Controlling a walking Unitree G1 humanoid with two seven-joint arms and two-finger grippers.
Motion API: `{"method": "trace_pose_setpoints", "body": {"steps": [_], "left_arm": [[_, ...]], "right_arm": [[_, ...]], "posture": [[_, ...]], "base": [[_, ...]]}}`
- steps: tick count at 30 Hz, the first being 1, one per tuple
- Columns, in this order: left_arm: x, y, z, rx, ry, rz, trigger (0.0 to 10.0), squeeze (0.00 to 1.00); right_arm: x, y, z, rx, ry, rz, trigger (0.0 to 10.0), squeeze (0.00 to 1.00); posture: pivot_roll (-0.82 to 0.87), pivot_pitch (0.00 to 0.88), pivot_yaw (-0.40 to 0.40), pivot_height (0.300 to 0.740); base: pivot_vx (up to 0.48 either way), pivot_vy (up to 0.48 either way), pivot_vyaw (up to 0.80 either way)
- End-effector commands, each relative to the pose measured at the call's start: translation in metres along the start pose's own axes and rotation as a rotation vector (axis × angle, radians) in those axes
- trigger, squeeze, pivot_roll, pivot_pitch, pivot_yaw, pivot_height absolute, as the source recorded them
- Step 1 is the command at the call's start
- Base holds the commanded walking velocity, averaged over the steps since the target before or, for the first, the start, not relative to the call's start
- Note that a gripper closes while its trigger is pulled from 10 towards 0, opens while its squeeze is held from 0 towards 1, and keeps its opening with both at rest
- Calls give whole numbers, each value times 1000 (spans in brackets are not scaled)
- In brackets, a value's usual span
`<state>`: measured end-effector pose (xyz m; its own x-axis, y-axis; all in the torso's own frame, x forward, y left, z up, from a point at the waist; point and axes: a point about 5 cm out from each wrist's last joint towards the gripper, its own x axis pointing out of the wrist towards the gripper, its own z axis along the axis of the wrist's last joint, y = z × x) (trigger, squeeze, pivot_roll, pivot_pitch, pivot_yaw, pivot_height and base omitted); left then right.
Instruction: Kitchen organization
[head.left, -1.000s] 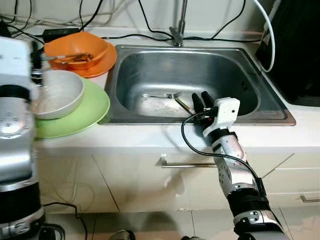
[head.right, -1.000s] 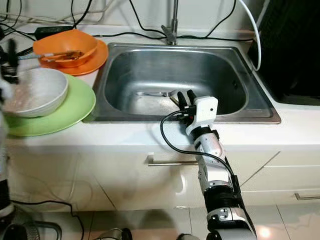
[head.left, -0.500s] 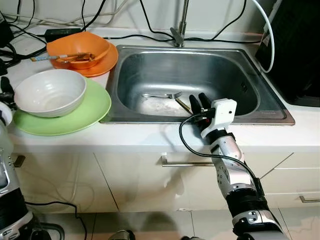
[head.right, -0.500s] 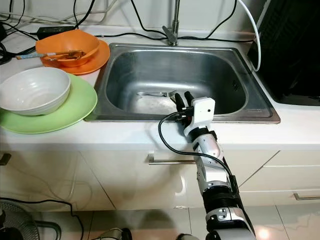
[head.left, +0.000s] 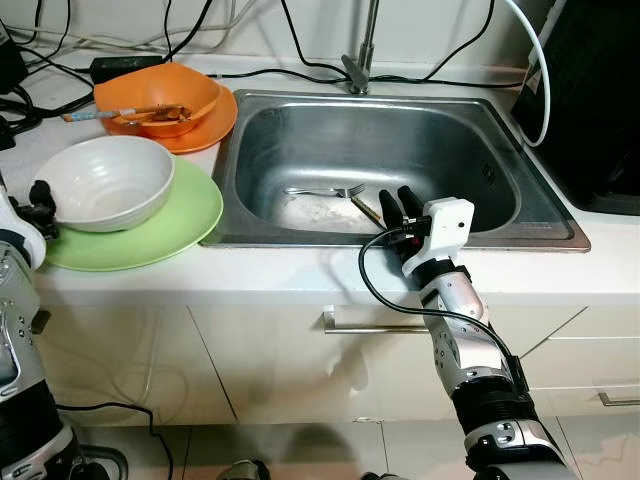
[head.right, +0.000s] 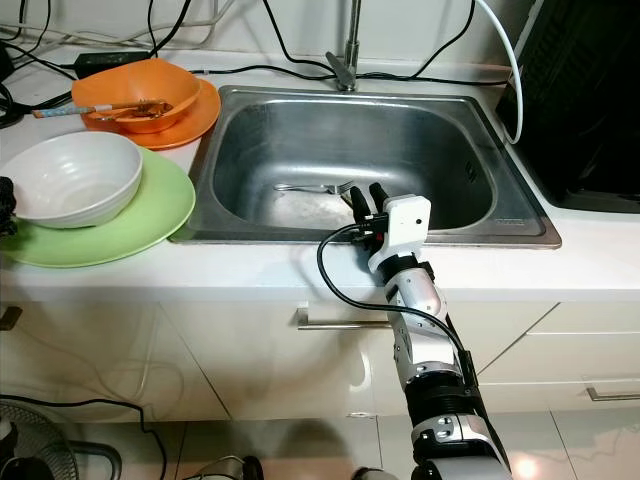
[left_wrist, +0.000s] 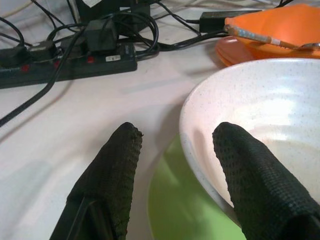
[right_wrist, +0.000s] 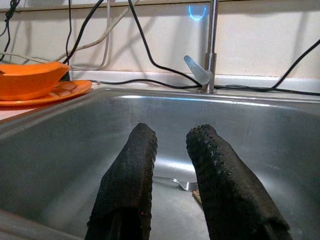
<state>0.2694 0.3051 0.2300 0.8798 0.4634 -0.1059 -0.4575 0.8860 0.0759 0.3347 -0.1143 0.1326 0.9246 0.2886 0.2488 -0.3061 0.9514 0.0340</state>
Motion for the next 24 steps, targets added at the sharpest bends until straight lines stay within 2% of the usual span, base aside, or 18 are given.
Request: {"method": "trace_pose_setpoints", "body": {"steps": [1, 3, 7, 20, 23, 24], "left_arm": [[3, -1, -13, -23, 69, -14, 10000, 0], [5, 0, -22, -48, 104, -23, 10000, 0], [5, -3, -26, -85, 120, -51, 10000, 0], [10, -14, -22, -110, 87, -53, 10000, 0], [13, -23, -23, -212, 83, -88, 10000, 0], [13, -23, -23, -212, 83, -88, 10000, 0]], "right_arm": [[-4, 0, -9, 19, 47, -8, 10000, 0], [-4, -1, -9, 18, 46, -7, 10000, 0], [-5, -3, -10, 15, 49, -11, 10000, 0], [1, -4, -7, 10, 42, -16, 10000, 0], [6, -8, -4, 4, 35, -20, 10000, 0], [6, -8, -4, 4, 35, -20, 10000, 0]], "posture": [[28, 76, -6, 740], [26, 76, -7, 740], [25, 73, -6, 740], [20, 39, -5, 740], [5, 1, -9, 740], [5, 1, -9, 740]], "base": [[0, 0, 0], [0, 0, 0], [0, 0, 0], [0, 0, 0], [0, 0, 0], [0, 0, 0]]}}
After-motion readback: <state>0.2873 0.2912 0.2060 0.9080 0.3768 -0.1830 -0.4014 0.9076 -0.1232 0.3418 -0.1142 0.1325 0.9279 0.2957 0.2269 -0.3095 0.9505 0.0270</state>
